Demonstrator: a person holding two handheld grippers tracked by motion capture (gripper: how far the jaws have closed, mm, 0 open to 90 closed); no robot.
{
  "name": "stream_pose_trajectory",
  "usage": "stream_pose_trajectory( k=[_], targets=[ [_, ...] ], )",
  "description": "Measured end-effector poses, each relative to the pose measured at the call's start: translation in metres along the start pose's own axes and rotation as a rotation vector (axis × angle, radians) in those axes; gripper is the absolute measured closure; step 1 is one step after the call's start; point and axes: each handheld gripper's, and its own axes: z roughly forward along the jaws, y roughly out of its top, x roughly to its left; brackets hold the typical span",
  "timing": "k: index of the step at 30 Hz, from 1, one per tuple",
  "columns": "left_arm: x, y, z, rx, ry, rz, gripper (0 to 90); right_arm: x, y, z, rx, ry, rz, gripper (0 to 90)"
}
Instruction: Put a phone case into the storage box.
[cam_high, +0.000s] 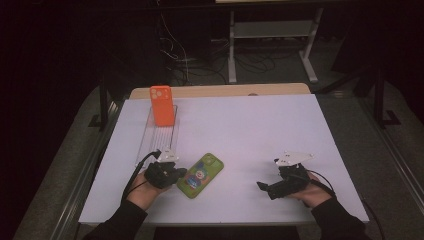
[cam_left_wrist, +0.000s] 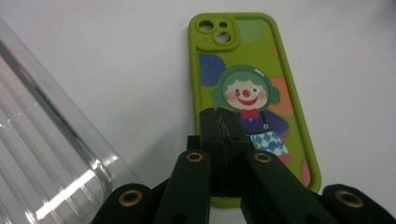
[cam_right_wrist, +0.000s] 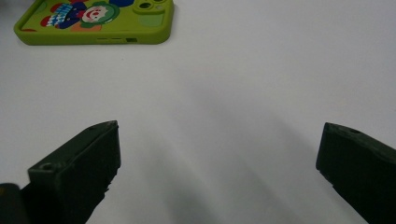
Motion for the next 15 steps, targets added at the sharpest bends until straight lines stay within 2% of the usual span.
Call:
stream_pose_trajectory(
  k=[4, 15],
  targets=[
    [0.0, -0.004, 0.001, -0.003, -0.003, -0.014, 89.8, 0.0, 0.0, 0.0, 0.0, 0.0, 0.003, 0.0],
    [0.002, -0.011, -0.001, 0.021, 0.036, 0.015, 89.8, 0.0, 0.0, 0.0, 0.002, -0.001, -0.004, 0.0]
  ],
)
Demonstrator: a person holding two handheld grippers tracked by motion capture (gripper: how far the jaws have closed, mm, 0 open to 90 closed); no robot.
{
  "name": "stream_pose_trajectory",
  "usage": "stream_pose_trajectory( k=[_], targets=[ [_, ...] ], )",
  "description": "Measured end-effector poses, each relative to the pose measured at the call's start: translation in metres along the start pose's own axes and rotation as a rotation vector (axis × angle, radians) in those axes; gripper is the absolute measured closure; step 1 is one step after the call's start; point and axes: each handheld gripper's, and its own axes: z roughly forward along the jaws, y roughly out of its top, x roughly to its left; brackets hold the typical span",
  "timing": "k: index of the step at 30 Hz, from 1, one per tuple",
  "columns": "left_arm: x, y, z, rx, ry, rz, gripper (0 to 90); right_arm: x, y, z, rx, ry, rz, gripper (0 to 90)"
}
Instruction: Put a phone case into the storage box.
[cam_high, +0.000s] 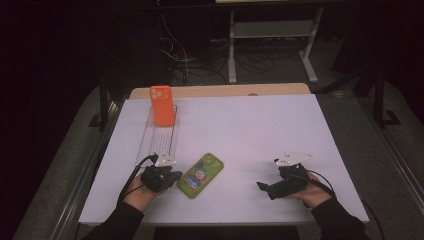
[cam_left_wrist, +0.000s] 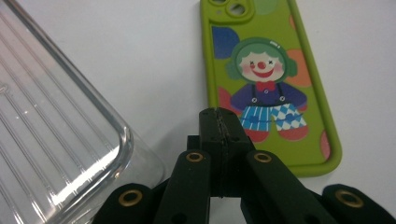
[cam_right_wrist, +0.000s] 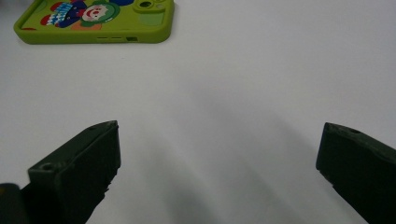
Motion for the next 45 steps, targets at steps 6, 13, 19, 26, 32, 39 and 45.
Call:
stream_pose_trajectory(
  k=[6, 13, 19, 26, 32, 39, 45],
  targets=[
    [0.002, -0.002, 0.004, 0.026, 0.019, -0.015, 89.8, 0.0, 0.0, 0.0, -0.001, 0.001, 0.005, 0.0],
    [0.002, -0.004, 0.007, 0.054, 0.018, -0.034, 89.8, 0.0, 0.0, 0.0, 0.001, 0.003, 0.0, 0.0],
    [-0.004, -0.002, 0.011, 0.053, -0.021, -0.036, 89.8, 0.0, 0.0, 0.001, 0.001, 0.004, -0.001, 0.0],
    [-0.022, 0.012, 0.023, 0.062, -0.092, 0.018, 89.8, 0.0, 0.0, 0.0, 0.0, 0.003, 0.002, 0.0],
    [-0.031, 0.019, 0.031, 0.045, -0.138, 0.004, 89.7, 0.0, 0.0, 0.0, 0.001, 0.005, 0.006, 0.0],
    [-0.052, 0.03, 0.04, 0.047, -0.229, 0.015, 89.7, 0.0, 0.0, -0.001, -0.002, 0.004, 0.003, 0.0],
    [-0.075, 0.047, 0.054, 0.028, -0.284, 0.049, 89.7, 0.0, 0.0, -0.001, 0.0, 0.006, 0.004, 0.0]
  ],
)
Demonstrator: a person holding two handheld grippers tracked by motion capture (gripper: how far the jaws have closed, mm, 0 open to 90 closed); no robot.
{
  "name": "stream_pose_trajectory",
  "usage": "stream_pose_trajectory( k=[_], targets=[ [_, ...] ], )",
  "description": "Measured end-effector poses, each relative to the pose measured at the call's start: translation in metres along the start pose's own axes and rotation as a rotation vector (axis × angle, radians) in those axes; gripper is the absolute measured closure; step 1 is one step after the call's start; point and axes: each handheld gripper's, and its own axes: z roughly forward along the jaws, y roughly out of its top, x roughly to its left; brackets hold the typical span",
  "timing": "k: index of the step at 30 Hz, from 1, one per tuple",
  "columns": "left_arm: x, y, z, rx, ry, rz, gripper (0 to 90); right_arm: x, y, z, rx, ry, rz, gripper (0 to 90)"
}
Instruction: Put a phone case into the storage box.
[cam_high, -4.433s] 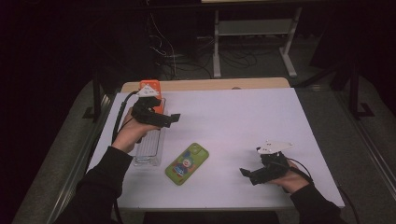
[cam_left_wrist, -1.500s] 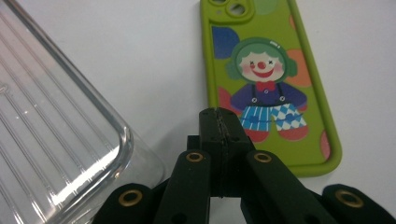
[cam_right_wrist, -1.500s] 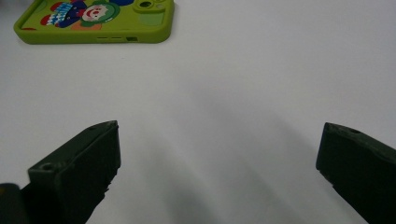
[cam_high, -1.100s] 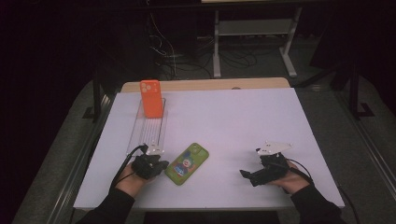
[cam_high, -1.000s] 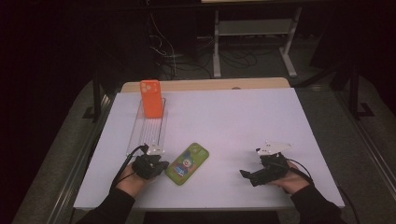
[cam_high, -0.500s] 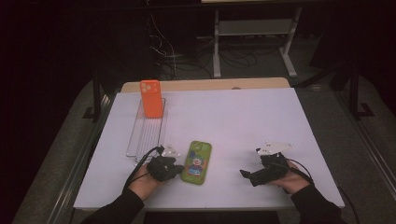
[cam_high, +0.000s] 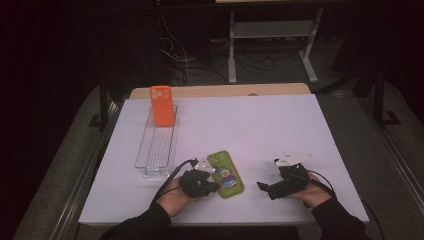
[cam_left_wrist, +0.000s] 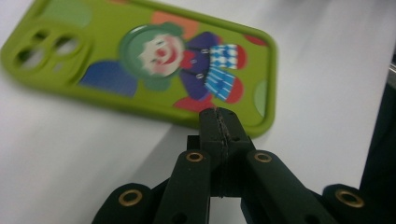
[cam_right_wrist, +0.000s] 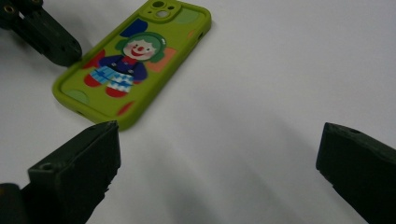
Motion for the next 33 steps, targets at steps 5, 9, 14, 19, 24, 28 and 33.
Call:
stream_pose_trajectory(
  k=[5, 9, 14, 19, 24, 28, 33],
  targets=[
    [-0.008, 0.016, 0.014, 0.014, -0.013, 0.072, 89.7, 0.0, 0.0, -0.001, 0.0, 0.002, -0.001, 0.0],
    [-0.01, 0.021, 0.021, -0.008, -0.019, 0.065, 89.7, 0.0, 0.0, -0.001, -0.001, 0.002, 0.003, 0.0],
    [-0.005, 0.02, 0.016, 0.005, -0.022, 0.108, 85.0, -0.001, -0.001, -0.002, -0.009, 0.001, -0.009, 0.0],
    [0.002, 0.019, 0.003, -0.043, -0.054, 0.088, 67.1, -0.001, -0.001, -0.001, -0.007, -0.002, -0.005, 0.0],
    [0.013, 0.015, -0.017, -0.086, -0.059, 0.083, 52.2, 0.0, -0.001, -0.001, -0.004, -0.003, 0.001, 0.0],
    [0.027, 0.01, -0.034, -0.109, -0.07, 0.088, 37.9, -0.001, -0.001, -0.001, -0.004, -0.009, 0.004, 0.0],
    [0.032, 0.006, -0.042, -0.115, -0.075, 0.095, 20.8, -0.002, -0.001, 0.0, 0.007, -0.013, 0.022, 0.0]
  ],
)
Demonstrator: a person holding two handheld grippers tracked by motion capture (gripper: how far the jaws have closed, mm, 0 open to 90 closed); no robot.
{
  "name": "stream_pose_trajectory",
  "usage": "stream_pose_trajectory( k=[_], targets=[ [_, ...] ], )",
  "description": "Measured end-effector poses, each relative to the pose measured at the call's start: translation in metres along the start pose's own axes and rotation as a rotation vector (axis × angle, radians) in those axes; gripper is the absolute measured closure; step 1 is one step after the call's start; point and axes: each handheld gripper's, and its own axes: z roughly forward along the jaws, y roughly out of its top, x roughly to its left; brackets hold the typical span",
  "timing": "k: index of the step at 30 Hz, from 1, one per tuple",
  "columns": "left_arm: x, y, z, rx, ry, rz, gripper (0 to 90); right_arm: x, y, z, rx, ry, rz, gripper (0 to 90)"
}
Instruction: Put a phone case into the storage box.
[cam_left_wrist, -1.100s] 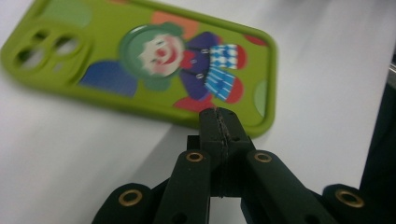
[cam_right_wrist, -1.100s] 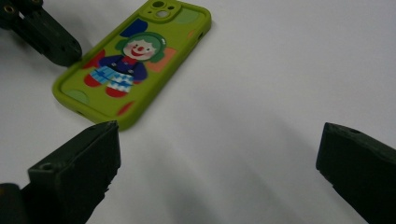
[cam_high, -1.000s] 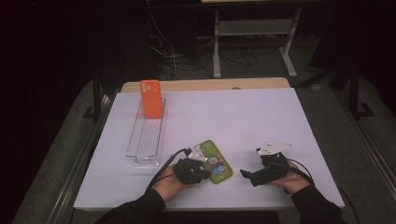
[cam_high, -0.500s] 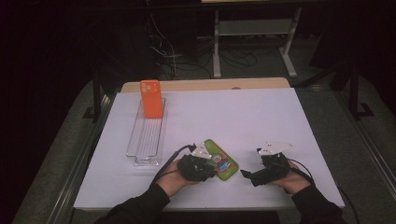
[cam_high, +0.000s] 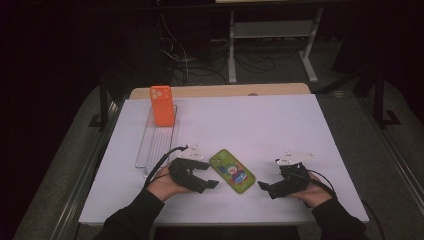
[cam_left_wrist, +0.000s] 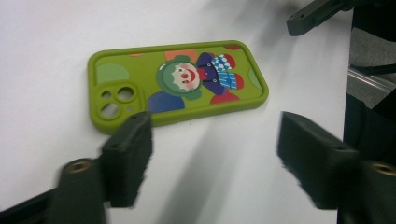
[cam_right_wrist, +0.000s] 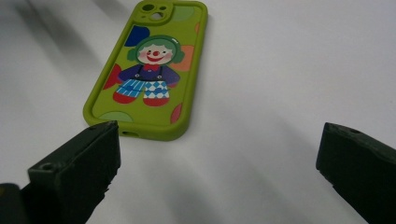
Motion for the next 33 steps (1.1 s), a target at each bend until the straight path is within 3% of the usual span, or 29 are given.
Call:
stream_pose_trajectory(
  k=[1, 2, 7, 9, 14, 23, 26, 33],
  targets=[
    [0.0, 0.0, -0.001, -0.013, -0.002, -0.016, 20.8, 0.0, 0.0, 0.0, 0.005, 0.0, 0.008, 0.0],
    [0.002, 0.0, -0.003, 0.002, 0.002, 0.008, 17.9, 0.0, 0.001, 0.0, 0.008, 0.002, 0.014, 0.0],
    [0.006, 0.0, -0.008, -0.028, 0.019, 0.002, 4.7, 0.003, 0.004, 0.001, 0.015, 0.005, 0.028, 0.0],
    [0.006, 0.001, -0.011, -0.033, 0.036, 0.017, 1.3, 0.003, 0.006, 0.0, 0.006, 0.007, 0.037, 0.0],
    [0.007, 0.001, -0.013, -0.046, 0.035, 0.03, 0.0, 0.003, 0.014, -0.004, -0.006, 0.008, 0.052, 0.0],
    [0.012, 0.0, -0.017, -0.065, 0.046, 0.019, 0.0, 0.008, 0.035, -0.008, -0.021, 0.031, 0.057, 0.0],
    [0.012, 0.0, -0.019, -0.078, 0.048, 0.004, 0.0, 0.015, 0.046, -0.002, -0.007, 0.042, 0.042, 0.0],
    [0.015, -0.001, -0.021, -0.076, 0.056, 0.002, 0.0, 0.027, 0.063, 0.015, 0.03, 0.044, 0.057, 0.0]
  ],
)
